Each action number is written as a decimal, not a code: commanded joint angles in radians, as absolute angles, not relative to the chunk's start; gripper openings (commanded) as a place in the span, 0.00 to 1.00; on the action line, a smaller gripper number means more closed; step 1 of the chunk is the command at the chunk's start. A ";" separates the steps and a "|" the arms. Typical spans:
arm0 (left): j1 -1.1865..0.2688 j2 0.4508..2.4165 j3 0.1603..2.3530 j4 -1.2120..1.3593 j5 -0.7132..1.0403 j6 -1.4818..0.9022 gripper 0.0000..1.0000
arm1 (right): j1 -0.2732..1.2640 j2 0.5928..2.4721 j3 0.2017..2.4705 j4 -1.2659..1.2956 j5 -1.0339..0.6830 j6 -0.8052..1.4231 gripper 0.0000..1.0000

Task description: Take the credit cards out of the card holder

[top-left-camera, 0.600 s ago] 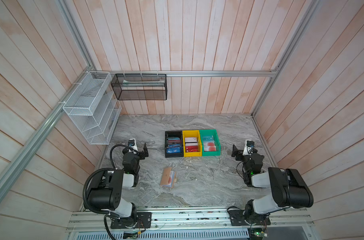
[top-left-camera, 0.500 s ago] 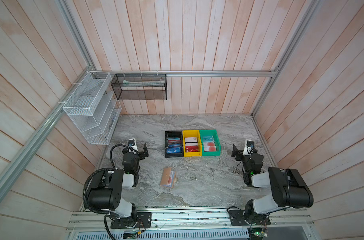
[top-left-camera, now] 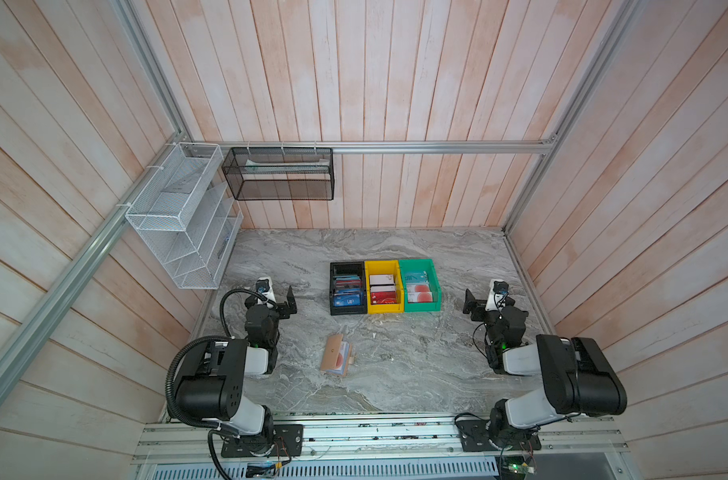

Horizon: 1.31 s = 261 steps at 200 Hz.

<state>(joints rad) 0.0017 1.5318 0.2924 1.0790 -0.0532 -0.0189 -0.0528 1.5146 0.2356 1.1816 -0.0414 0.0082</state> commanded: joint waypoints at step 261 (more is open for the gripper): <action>-0.027 1.170 0.463 0.489 0.101 -0.174 1.00 | 0.230 1.163 0.389 0.696 0.196 -0.114 0.92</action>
